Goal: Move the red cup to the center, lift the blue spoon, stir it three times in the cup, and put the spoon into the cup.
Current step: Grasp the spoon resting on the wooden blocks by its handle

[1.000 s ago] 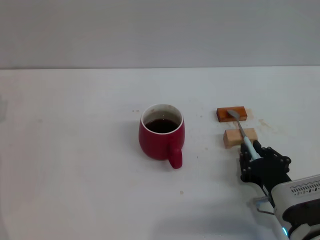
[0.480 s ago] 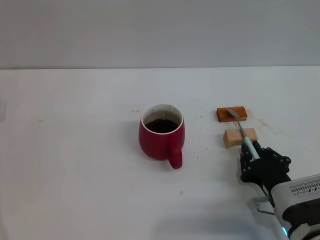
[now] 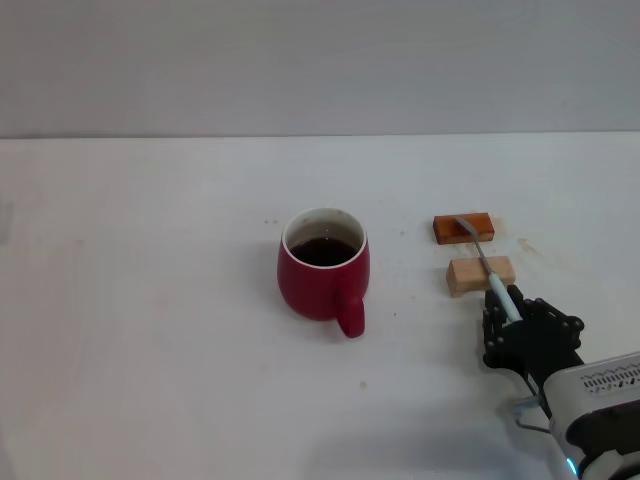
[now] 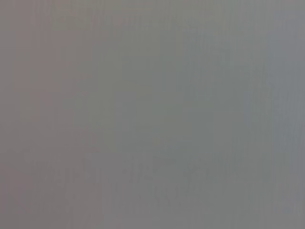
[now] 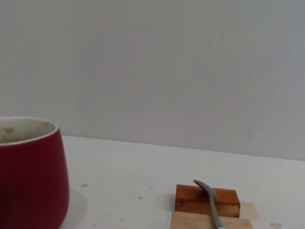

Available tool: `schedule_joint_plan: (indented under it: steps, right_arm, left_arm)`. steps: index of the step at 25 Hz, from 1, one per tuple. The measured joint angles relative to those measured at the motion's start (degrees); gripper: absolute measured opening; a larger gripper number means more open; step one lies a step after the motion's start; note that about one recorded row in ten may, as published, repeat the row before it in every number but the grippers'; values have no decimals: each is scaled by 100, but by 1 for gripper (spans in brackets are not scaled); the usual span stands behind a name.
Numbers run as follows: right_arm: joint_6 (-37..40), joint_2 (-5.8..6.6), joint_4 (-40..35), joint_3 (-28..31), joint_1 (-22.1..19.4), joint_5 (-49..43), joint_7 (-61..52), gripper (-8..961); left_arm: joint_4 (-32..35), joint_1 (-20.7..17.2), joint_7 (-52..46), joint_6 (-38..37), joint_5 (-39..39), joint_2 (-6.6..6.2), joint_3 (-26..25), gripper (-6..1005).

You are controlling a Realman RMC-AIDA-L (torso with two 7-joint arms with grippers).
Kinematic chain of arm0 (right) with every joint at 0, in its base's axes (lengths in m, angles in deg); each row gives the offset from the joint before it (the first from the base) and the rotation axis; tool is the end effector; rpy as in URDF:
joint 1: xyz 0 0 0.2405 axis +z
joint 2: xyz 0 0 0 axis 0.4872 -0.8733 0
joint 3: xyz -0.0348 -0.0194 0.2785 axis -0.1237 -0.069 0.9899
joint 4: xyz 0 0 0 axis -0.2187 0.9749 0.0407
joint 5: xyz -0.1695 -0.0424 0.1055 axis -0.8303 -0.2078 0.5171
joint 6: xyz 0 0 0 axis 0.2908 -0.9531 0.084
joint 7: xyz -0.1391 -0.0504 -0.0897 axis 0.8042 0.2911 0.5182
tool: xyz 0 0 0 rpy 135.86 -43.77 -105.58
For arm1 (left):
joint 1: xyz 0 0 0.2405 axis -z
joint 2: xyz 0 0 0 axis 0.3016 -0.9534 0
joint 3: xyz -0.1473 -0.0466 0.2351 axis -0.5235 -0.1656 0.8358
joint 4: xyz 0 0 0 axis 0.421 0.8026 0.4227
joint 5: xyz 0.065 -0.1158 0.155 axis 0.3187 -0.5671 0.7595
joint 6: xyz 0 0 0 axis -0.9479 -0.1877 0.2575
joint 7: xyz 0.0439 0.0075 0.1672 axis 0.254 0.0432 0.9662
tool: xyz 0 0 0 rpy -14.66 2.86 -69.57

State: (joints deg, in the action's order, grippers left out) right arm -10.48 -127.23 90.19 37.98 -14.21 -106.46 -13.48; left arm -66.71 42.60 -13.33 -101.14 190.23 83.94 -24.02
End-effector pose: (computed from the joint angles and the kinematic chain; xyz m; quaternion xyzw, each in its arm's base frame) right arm 0.3090 0.2922 -0.1360 -0.7648 0.2875 0.1818 0.5472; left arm -0.3965 0.3746 0.0652 -0.5009 -0.3025 -0.2924 0.7564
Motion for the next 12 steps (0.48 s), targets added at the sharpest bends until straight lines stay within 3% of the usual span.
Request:
schedule_joint_plan:
  steps: [12]
  right_arm:
    - [0,0,-1,5,-10,0,0,182]
  left_arm:
    - [-1,-10,0,-1,0,0,0,864]
